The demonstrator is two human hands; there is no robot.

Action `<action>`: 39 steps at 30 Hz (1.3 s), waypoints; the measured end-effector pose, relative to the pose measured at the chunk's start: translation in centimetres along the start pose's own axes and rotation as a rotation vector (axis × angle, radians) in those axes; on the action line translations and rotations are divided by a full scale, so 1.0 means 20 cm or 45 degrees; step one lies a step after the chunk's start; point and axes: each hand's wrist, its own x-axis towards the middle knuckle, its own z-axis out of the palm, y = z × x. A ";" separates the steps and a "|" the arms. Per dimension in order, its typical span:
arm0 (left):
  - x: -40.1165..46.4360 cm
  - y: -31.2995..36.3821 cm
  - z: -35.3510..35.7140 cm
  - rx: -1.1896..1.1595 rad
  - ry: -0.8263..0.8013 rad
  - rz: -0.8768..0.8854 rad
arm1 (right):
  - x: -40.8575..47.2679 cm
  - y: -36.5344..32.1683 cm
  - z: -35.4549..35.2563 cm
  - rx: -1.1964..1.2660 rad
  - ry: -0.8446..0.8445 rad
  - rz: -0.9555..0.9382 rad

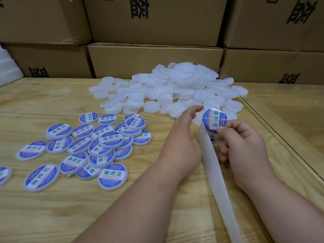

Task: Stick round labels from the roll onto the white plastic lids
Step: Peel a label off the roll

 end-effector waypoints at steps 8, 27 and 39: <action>0.00 0.03 -0.01 -0.182 0.319 0.053 | 0.01 0.00 0.00 0.050 0.007 0.004; 0.03 0.04 -0.06 -0.734 0.169 -0.207 | 0.00 0.00 -0.01 0.026 -0.190 0.049; 0.03 0.03 -0.04 -0.775 -0.016 -0.141 | -0.02 -0.01 0.02 -0.104 -0.313 0.087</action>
